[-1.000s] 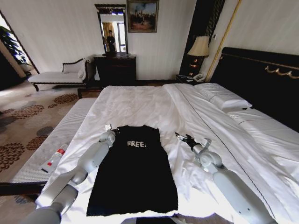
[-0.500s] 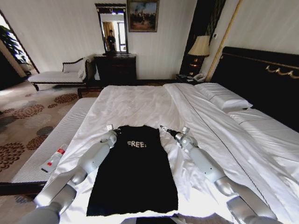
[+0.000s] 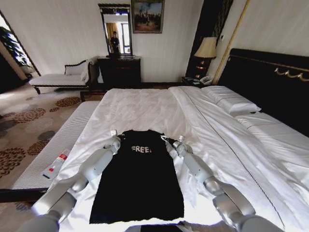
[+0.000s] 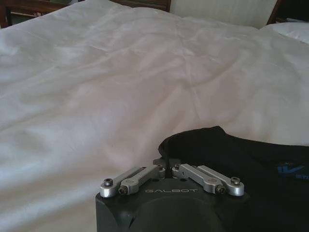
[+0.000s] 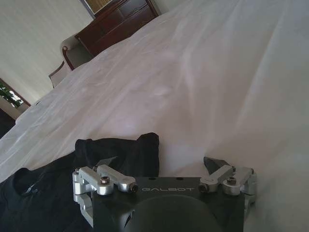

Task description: Fold the clothes on the bed.

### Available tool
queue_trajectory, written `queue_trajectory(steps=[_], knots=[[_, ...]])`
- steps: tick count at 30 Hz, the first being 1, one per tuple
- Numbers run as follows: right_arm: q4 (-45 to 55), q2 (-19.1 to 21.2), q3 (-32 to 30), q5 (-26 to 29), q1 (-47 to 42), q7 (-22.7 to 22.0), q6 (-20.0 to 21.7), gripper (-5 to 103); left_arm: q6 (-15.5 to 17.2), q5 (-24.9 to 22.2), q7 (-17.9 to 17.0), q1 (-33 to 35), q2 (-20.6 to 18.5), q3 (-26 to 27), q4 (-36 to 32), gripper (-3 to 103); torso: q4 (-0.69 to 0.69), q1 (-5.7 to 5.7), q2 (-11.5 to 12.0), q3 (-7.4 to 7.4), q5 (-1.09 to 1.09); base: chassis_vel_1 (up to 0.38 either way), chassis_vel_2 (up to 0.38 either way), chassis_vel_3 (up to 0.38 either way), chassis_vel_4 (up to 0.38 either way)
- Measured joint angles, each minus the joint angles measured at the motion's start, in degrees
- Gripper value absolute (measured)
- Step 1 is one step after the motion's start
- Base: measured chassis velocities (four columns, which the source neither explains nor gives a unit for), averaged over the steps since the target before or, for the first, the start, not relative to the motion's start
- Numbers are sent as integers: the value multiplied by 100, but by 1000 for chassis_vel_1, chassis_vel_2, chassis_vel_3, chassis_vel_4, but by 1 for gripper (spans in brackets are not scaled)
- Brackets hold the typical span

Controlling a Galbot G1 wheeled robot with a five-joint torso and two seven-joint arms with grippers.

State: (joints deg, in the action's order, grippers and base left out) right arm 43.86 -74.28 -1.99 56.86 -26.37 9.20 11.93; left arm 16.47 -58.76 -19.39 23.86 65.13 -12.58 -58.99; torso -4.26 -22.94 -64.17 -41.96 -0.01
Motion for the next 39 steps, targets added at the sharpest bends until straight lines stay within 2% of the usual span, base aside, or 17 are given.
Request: queue_trajectory(steps=[2,4,7,8,10,11,13,16,19,20,24,26,28,33,39], knots=[[-78,-9,54,-54,70,35,-20,87,-2,2,8,-15,27,-35,12,1,0,0,0,0,1,0,0,0,0],[-101,-10,73,-59,103,49,-22,87,-4,1,11,-23,38,-51,17,1,0,0,0,0,1,0,0,0,0],[-165,-8,119,-61,204,77,-27,71,-8,1,19,-52,69,-84,37,1,0,-1,0,0,1,0,0,0,0],[-165,-8,119,-61,204,77,-27,71,-8,1,19,-52,69,-84,37,1,0,-1,0,0,1,0,0,0,0],[-204,2,141,-60,254,90,-27,60,-9,8,27,-74,95,-86,74,1,1,0,0,0,1,0,0,0,0],[-209,4,144,-60,259,92,-27,60,-10,14,29,-78,102,-86,85,1,1,0,0,0,1,0,0,0,0],[-220,15,158,-60,276,107,-27,49,-12,40,46,-98,158,-56,157,1,0,0,0,0,1,0,0,0,0],[-220,29,187,-62,276,126,-27,44,-13,50,59,-111,186,-37,198,1,0,0,0,0,1,0,0,0,0],[-220,27,232,-96,253,144,-27,28,-18,68,88,-132,221,-14,258,1,0,-1,0,0,1,0,0,0,0],[-220,27,232,-96,253,144,-27,28,-18,68,88,-132,221,-14,258,1,0,-1,0,0,1,0,0,0,0],[-207,14,250,-100,240,144,-23,6,-24,82,94,-139,249,53,291,1,0,0,0,0,1,0,0,0,0],[-176,16,256,-95,231,143,-19,6,-26,85,94,-139,247,63,288,1,0,0,0,0,1,0,0,0,0],[-65,51,278,-44,214,117,3,1,-33,93,92,-132,227,103,257,1,0,0,0,0,1,0,0,0,0],[160,154,360,56,210,43,37,1,-35,93,79,-111,163,164,183,1,0,0,0,0,1,0,0,0,0],[861,476,664,99,249,-229,-50,1,-35,34,92,-179,-69,175,-14,1,0,0,0,-1,0,0,0,0,0]])
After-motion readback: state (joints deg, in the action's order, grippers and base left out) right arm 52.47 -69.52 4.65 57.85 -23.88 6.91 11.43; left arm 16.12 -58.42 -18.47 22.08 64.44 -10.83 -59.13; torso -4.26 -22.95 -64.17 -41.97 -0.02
